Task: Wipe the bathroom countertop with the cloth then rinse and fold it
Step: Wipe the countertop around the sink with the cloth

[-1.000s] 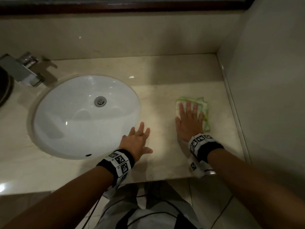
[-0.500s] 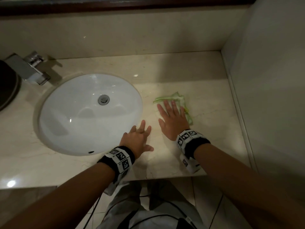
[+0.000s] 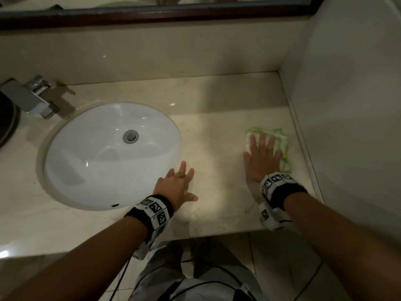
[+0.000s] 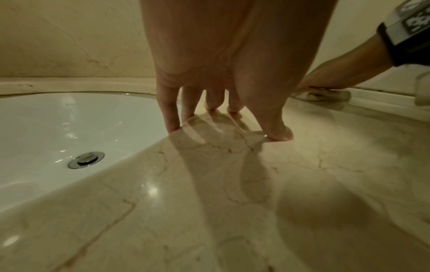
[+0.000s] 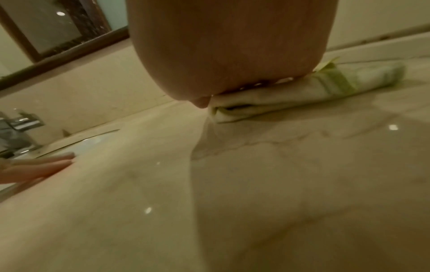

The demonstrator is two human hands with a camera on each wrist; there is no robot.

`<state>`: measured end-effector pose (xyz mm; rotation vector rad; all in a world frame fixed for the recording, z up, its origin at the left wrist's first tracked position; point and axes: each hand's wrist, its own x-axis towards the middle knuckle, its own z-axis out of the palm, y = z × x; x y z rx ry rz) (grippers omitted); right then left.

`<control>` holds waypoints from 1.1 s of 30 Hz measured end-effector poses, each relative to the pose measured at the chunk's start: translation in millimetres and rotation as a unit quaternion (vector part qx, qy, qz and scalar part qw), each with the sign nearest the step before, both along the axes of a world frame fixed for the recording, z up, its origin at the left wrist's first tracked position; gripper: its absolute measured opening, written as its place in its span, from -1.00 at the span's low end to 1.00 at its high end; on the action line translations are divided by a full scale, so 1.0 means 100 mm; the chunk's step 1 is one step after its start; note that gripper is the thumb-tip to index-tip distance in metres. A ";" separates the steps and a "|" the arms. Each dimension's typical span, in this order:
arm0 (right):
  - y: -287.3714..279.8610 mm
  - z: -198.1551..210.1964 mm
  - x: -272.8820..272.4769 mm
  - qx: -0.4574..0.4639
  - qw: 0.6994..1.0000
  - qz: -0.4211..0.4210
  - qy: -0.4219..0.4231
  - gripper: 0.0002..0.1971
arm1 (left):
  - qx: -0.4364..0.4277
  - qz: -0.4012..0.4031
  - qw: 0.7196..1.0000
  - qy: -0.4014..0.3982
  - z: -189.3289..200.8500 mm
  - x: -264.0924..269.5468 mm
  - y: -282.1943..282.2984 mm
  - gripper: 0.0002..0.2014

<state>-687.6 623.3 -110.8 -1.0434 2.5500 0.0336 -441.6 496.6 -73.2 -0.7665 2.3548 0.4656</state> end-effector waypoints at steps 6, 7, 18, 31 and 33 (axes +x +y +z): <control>-0.35 0.04 0.61 -0.016 0.995 0.097 -0.004 -0.33 | -0.003 0.001 1.000 0.001 0.00 0.00 0.01 -0.11; -0.41 0.04 0.73 -0.019 0.993 0.119 -0.006 -0.35 | -0.003 0.001 1.000 0.000 0.00 0.01 0.01 -0.11; -0.24 0.02 0.52 -0.026 0.984 0.176 0.005 -0.40 | 0.004 0.008 1.000 0.002 0.02 0.02 0.02 -0.13; 0.49 0.02 -0.18 -0.018 1.000 -0.009 0.017 -0.35 | 0.007 0.006 1.000 -0.006 0.02 0.01 0.02 -0.13; 0.43 0.02 -0.11 -0.025 0.999 -0.032 0.004 -0.34 | 0.010 0.009 1.000 -0.008 0.03 0.01 0.03 -0.13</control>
